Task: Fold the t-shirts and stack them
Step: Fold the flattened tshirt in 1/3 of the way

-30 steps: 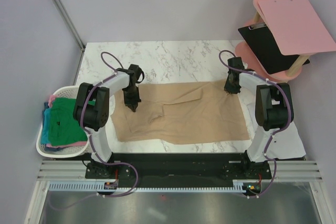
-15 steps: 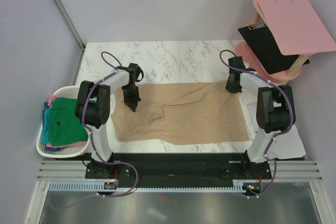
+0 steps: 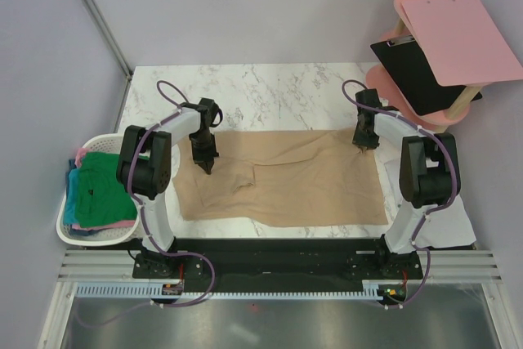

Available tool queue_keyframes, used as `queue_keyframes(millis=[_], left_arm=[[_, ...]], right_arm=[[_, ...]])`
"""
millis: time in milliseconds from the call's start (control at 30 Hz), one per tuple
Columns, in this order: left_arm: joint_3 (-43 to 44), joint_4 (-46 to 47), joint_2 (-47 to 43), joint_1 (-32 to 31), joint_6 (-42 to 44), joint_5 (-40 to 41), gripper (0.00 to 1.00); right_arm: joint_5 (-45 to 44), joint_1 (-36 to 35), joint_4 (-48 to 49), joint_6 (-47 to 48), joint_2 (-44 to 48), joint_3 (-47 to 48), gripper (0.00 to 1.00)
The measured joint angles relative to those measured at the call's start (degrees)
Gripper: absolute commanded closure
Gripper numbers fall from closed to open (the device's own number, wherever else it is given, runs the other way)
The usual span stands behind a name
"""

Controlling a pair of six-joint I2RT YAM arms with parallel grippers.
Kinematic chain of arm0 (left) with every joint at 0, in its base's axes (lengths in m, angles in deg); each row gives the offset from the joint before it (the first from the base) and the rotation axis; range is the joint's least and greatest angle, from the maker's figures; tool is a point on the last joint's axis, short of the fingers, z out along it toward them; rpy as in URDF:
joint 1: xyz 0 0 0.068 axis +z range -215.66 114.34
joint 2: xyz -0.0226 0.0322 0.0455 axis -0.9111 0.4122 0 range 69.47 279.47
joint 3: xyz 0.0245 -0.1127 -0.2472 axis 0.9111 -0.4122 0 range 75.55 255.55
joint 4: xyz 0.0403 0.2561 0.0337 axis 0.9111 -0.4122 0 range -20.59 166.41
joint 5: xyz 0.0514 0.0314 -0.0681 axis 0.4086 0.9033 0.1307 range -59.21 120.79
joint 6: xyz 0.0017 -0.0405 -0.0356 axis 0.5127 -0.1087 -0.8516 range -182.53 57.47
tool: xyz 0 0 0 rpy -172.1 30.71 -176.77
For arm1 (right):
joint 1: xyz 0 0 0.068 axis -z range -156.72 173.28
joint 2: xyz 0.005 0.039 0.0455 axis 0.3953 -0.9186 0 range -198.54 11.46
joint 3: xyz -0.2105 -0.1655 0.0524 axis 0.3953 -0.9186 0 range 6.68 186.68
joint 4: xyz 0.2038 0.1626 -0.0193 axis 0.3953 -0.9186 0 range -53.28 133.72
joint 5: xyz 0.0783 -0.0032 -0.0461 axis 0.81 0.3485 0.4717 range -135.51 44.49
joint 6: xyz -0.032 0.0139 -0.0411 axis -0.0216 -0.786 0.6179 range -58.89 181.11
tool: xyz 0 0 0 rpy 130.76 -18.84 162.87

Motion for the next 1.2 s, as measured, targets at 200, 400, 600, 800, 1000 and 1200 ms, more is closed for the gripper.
queue_keyframes(millis=[200,400,600,800,1000,1200], left_arm=[[0.02,0.00,0.09,0.00,0.04,-0.04,0.98],[0.04,-0.02,0.11,0.00,0.11,-0.07,0.98],[0.07,-0.07,0.13,0.00,0.17,-0.04,0.98],[0.07,-0.04,0.13,0.00,0.20,-0.07,0.98],[0.09,-0.07,0.13,0.00,0.28,-0.09,0.98],[0.35,-0.31,0.37,0.00,0.61,-0.17,0.98]], right_arm=[[-0.04,-0.02,-0.28,0.63,1.38,-0.04,1.00],[-0.35,-0.02,-0.39,0.48,1.53,-0.24,1.00],[-1.55,-0.02,-0.61,0.44,1.64,-0.42,0.82],[-1.46,-0.02,-0.57,0.57,1.75,-1.55,0.65],[-1.42,-0.02,-0.52,0.59,1.97,-2.49,0.73],[-0.13,-0.02,0.20,0.72,1.97,-3.63,1.00]])
